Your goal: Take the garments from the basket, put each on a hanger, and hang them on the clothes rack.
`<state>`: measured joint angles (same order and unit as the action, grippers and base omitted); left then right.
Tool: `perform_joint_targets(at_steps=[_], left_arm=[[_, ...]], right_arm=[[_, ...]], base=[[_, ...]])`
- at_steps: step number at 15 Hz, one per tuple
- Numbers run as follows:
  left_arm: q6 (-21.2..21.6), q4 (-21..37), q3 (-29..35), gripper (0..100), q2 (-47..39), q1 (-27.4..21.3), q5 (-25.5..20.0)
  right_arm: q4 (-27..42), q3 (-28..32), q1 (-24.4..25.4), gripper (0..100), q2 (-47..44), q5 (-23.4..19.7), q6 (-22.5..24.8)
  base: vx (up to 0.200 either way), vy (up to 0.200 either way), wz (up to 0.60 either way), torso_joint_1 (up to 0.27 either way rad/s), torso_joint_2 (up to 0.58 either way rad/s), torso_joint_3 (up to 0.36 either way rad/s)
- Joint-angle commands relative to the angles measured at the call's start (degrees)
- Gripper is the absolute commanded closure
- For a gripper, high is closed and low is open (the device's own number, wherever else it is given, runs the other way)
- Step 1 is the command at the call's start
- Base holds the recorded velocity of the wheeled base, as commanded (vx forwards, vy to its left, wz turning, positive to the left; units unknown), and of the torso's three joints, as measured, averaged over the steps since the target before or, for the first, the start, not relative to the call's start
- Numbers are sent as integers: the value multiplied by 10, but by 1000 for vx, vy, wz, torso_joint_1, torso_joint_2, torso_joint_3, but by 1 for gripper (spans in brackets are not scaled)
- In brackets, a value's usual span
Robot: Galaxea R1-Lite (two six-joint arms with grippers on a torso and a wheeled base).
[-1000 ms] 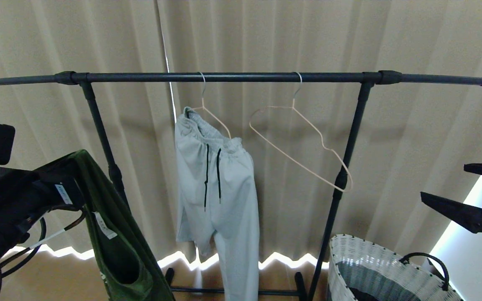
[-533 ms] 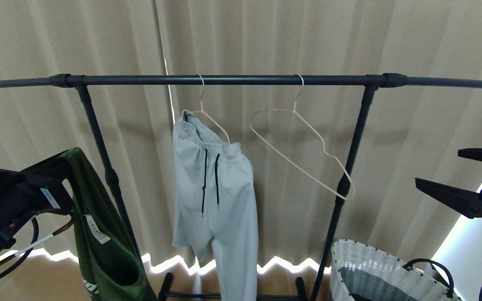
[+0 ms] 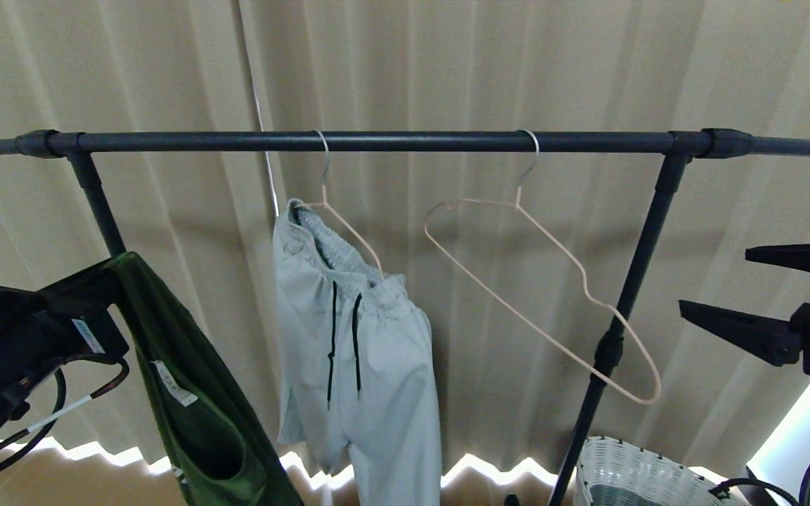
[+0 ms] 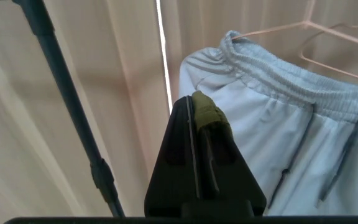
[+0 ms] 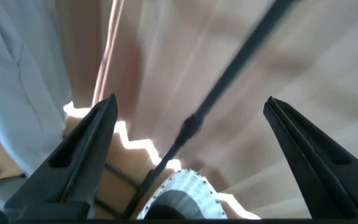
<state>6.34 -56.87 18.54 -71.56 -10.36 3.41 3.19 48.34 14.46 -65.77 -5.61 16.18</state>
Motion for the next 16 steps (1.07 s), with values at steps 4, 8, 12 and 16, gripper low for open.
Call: perform_joint_targets(at_steps=[4,8,12,16], left_arm=[[0,-1,0,100,-2,0,0],[0,-1,0,100,-3,0,0],[0,-1,-1,100,-13,0,-1],[0,-1,-2,100,-10,0,-1]], right_arm=[[54,115,67,0,-121,5,-27],[151,201,113,0,-218,65,-65],[211,315,125,0,-294,81,-131],[239,349,125,0,-345,113,-167]], base=[[0,0,0,0,0,0],[0,0,0,0,0,0],[0,0,0,0,0,0],[0,0,0,0,0,0]])
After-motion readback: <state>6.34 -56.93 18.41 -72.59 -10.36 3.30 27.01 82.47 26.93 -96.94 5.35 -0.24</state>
